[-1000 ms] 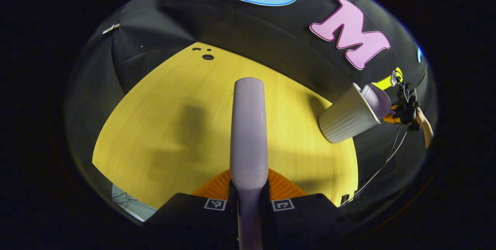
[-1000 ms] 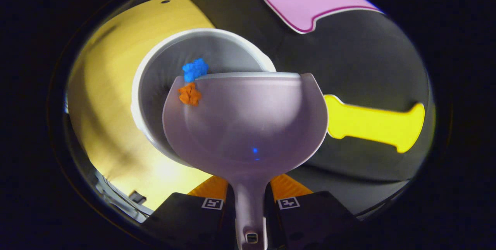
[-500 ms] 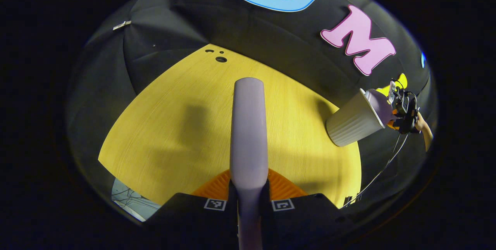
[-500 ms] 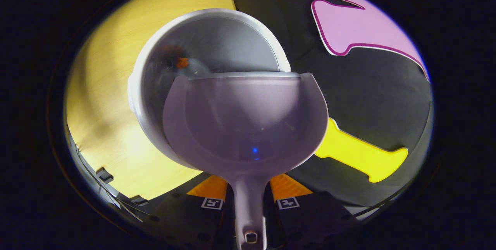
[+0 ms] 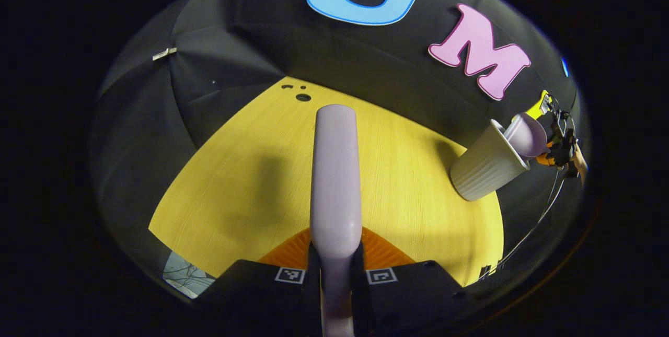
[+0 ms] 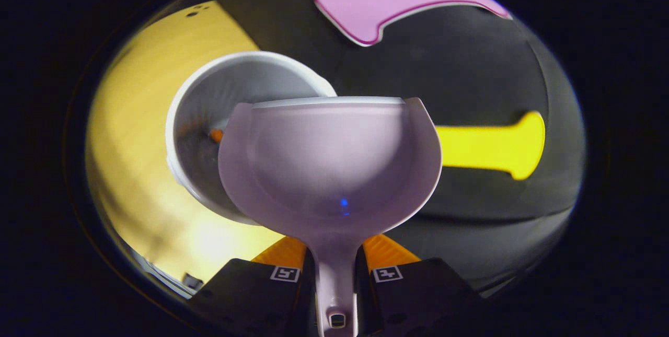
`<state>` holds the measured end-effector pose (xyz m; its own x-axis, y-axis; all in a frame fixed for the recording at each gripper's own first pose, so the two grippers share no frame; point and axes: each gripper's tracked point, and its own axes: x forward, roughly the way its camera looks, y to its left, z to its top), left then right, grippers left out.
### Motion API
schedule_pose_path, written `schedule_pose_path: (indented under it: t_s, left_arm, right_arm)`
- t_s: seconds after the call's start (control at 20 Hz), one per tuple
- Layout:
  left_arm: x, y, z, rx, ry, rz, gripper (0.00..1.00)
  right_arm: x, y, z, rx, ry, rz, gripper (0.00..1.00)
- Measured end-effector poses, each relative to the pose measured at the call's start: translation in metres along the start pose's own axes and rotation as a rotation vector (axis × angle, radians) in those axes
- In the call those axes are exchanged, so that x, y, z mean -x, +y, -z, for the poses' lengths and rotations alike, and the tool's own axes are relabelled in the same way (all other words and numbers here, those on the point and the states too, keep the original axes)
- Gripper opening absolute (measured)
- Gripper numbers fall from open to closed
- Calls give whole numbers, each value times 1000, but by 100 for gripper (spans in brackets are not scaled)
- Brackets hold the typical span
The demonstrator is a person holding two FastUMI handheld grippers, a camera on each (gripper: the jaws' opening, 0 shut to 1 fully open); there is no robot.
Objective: Pick up the small broom and dustpan from the desktop, sweep the trash into the dustpan with the broom, and then empty the trash into the garbage bin.
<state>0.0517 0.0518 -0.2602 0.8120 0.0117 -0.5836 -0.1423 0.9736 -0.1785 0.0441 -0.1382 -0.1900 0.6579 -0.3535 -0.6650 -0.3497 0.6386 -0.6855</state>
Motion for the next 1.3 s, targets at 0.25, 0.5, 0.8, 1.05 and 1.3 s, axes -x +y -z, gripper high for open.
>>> schedule_pose_path:
  t_s: [0.25,0.5,0.8,1.05,1.3]
  left_arm:
    - [5,-27,-26,-53,-55,54,27]
    - [15,-44,-36,-156,-112,81,29]
    - [26,-55,-31,-247,-138,120,29]
    - [29,-63,-17,-303,-142,147,29]
    - [12,-67,12,-324,-83,191,29]
  right_arm:
    - [-6,13,6,-323,-40,-85,36]
    - [-14,24,16,-488,-76,-120,36]
    - [-11,58,9,-696,-157,-229,35]
    - [36,132,0,-858,-222,-356,35]
    - [61,220,5,-845,-206,-489,37]
